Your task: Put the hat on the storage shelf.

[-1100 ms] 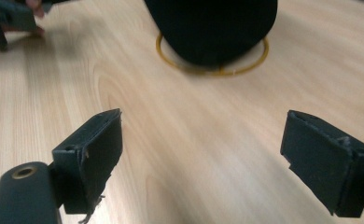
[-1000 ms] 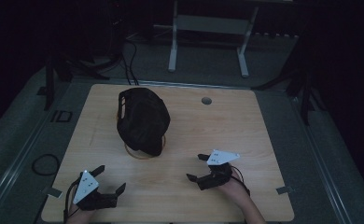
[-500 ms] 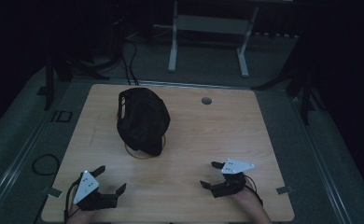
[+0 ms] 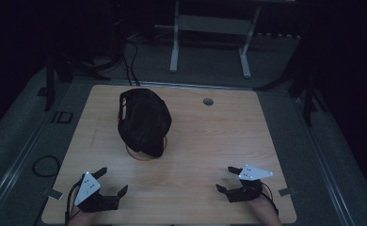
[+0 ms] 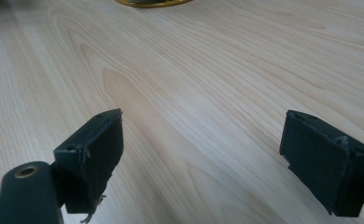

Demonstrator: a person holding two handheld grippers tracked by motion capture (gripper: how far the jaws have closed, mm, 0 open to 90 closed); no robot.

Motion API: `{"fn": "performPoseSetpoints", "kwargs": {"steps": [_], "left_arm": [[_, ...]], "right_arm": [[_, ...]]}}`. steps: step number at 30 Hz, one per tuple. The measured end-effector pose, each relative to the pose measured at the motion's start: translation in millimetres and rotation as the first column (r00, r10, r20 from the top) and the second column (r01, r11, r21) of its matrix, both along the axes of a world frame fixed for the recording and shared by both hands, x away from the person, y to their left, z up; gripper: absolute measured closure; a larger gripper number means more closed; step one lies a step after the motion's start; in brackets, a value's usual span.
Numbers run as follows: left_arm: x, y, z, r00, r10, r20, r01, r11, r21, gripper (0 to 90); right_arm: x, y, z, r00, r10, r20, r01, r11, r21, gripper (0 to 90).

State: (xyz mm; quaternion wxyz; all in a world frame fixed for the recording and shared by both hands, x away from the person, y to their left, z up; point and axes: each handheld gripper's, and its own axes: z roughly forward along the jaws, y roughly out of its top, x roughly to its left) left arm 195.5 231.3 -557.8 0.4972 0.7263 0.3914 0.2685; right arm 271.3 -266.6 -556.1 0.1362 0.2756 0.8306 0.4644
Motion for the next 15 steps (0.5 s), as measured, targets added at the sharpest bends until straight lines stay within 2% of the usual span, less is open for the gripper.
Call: {"fn": "performPoseSetpoints", "kwargs": {"steps": [3,8,15], "left_arm": [[0.2,0.8,0.4,1.0000,0.003,0.000,-0.003,1.0000,-0.004,1.5],[0.3,0.6,0.0,1.0000,0.001,-0.002,-0.001,1.0000,0.003,1.5],[0.3,0.8,0.1,1.0000,0.001,-0.002,-0.001,1.0000,0.004,1.5]], "right_arm": [[-2.3,-13.5,0.8,0.9995,-0.030,-0.005,0.030,0.999,0.021,13.3],[-5.9,-30.5,2.1,0.9972,-0.075,0.008,0.074,0.997,0.024,13.4],[-4.4,-38.0,1.8,0.9948,-0.102,0.010,0.101,0.994,0.035,13.4]]}}
